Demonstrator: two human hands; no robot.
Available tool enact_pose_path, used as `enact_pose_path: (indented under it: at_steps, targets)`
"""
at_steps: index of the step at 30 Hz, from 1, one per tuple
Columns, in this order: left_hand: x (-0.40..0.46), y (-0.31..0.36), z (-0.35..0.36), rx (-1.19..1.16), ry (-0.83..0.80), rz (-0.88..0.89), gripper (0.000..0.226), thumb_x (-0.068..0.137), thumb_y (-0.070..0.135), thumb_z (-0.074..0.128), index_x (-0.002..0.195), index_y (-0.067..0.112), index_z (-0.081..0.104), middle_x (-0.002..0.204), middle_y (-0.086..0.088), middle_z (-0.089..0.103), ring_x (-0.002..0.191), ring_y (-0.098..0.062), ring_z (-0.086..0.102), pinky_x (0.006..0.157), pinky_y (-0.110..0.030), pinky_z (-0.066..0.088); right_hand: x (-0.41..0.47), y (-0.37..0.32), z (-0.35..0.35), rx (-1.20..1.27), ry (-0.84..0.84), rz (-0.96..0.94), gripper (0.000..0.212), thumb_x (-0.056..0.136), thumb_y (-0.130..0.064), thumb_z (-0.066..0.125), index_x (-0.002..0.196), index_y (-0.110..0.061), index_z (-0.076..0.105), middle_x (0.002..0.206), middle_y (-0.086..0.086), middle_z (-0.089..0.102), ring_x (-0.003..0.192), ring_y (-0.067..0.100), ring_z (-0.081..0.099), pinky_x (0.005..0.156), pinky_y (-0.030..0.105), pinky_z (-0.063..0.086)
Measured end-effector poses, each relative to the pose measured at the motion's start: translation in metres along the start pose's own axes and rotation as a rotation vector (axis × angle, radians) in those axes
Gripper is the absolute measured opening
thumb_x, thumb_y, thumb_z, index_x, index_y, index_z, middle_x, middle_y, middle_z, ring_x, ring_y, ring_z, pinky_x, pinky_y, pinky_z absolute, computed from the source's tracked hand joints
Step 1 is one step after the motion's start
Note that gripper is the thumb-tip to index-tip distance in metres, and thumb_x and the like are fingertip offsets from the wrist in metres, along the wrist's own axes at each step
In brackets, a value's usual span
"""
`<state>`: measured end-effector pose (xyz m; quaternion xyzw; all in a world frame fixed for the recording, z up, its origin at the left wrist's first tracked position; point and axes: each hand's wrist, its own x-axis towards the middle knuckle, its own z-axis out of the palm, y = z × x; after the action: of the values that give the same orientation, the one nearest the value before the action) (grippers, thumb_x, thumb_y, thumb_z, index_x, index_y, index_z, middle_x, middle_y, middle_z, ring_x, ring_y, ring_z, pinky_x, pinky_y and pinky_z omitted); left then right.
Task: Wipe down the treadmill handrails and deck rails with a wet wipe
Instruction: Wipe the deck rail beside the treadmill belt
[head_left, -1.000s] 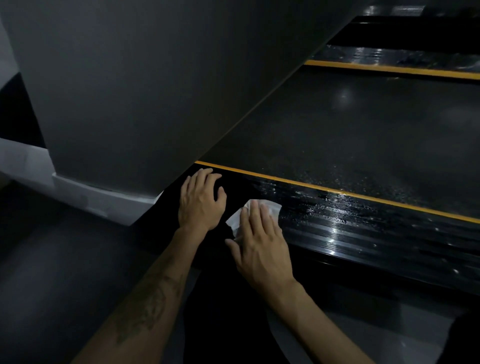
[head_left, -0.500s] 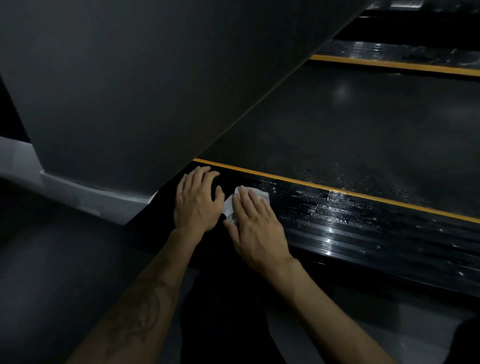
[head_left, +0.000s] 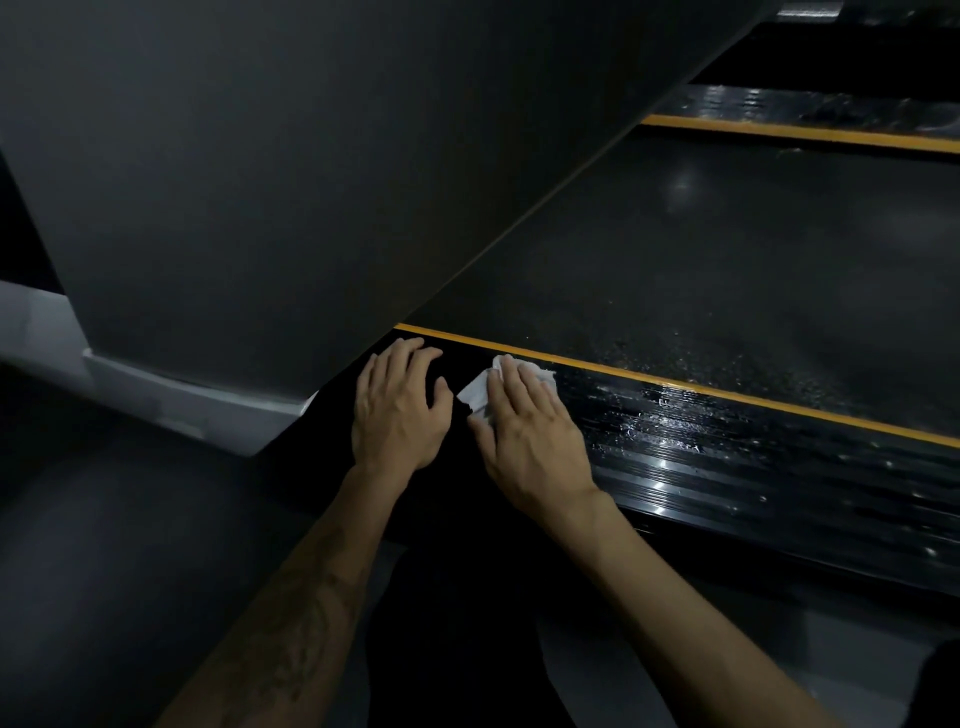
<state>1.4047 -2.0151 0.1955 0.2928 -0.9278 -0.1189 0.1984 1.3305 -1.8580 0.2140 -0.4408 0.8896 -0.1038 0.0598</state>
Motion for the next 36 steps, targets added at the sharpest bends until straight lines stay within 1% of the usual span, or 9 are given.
enact_pose_path:
  at_steps: [4,9,11,15,21,27,30,33,36]
  targets:
    - [0.000,0.001,0.000,-0.002,0.005,-0.003,0.037,0.098,0.029,0.056,0.133,0.018,0.061,0.145,-0.002,0.054,0.141,-0.023,0.044,0.122,-0.048,0.028,-0.018,-0.011,0.011,-0.002,-0.007,0.068,0.075,0.107,-0.052,0.016,0.163,-0.003,0.003,0.171,0.016,-0.004,0.159,0.028,-0.007,0.130,0.041,-0.002]
    - [0.000,0.002,-0.001,0.005,-0.009,-0.014,0.038,0.099,0.029,0.054,0.134,0.018,0.061,0.147,-0.002,0.053,0.142,-0.022,0.043,0.123,-0.047,0.028,0.007,0.002,-0.001,-0.005,-0.004,-0.055,0.066,0.110,-0.048,0.022,0.165,-0.013,0.010,0.173,0.004,0.003,0.159,0.018,-0.003,0.129,0.037,0.001]
    - [0.000,0.001,-0.002,-0.005,-0.001,-0.011,0.037,0.099,0.028,0.056,0.133,0.018,0.062,0.146,-0.002,0.054,0.141,-0.022,0.044,0.122,-0.048,0.028,0.009,0.005,-0.003,0.005,-0.013,-0.018,0.065,0.110,-0.048,0.021,0.164,-0.013,0.011,0.173,0.004,0.003,0.159,0.017,-0.003,0.129,0.036,-0.001]
    - [-0.001,0.001,-0.001,-0.021,0.014,-0.005,0.037,0.098,0.027,0.056,0.133,0.018,0.062,0.144,-0.002,0.055,0.141,-0.023,0.045,0.122,-0.049,0.029,-0.009,-0.011,0.006,-0.013,0.026,0.091,0.069,0.109,-0.046,0.020,0.163,-0.004,0.013,0.171,0.013,0.008,0.159,0.027,0.004,0.129,0.040,0.005]
    - [-0.001,0.002,-0.003,-0.022,0.015,-0.007,0.035,0.098,0.024,0.057,0.132,0.017,0.063,0.144,-0.003,0.056,0.140,-0.024,0.046,0.120,-0.049,0.030,0.021,0.000,-0.002,-0.025,-0.010,-0.052,0.061,0.112,-0.042,0.018,0.165,-0.014,0.008,0.173,0.003,0.002,0.159,0.020,-0.003,0.129,0.038,0.000]
    - [-0.002,0.001,-0.001,-0.023,0.026,0.002,0.036,0.097,0.025,0.057,0.131,0.017,0.064,0.143,-0.003,0.056,0.139,-0.025,0.047,0.119,-0.051,0.032,0.002,-0.011,0.011,0.019,0.026,0.127,0.064,0.111,-0.039,0.018,0.163,-0.004,0.006,0.172,0.014,0.001,0.159,0.027,-0.002,0.129,0.040,0.000]
    - [-0.001,0.000,0.000,-0.007,0.014,0.004,0.036,0.099,0.026,0.056,0.132,0.017,0.064,0.144,-0.003,0.056,0.141,-0.024,0.045,0.121,-0.049,0.030,0.018,-0.007,0.005,-0.011,-0.002,-0.009,0.060,0.111,-0.034,0.020,0.164,-0.008,0.007,0.172,0.009,0.003,0.159,0.026,-0.001,0.129,0.041,0.004]
    - [-0.001,-0.001,0.000,-0.006,0.005,0.005,0.036,0.100,0.029,0.053,0.133,0.018,0.062,0.145,-0.002,0.055,0.142,-0.023,0.044,0.122,-0.048,0.028,0.031,0.005,-0.004,-0.029,-0.029,-0.086,0.059,0.112,-0.035,0.022,0.165,-0.013,0.007,0.173,0.004,0.001,0.159,0.021,-0.003,0.129,0.039,0.001]
    - [-0.002,0.001,-0.001,-0.016,0.015,-0.001,0.040,0.098,0.034,0.048,0.132,0.018,0.064,0.144,-0.002,0.056,0.140,-0.024,0.045,0.120,-0.050,0.031,0.016,0.001,0.003,-0.004,0.013,0.044,0.060,0.112,-0.036,0.021,0.164,-0.009,0.007,0.172,0.009,0.000,0.159,0.024,-0.005,0.129,0.038,0.000]
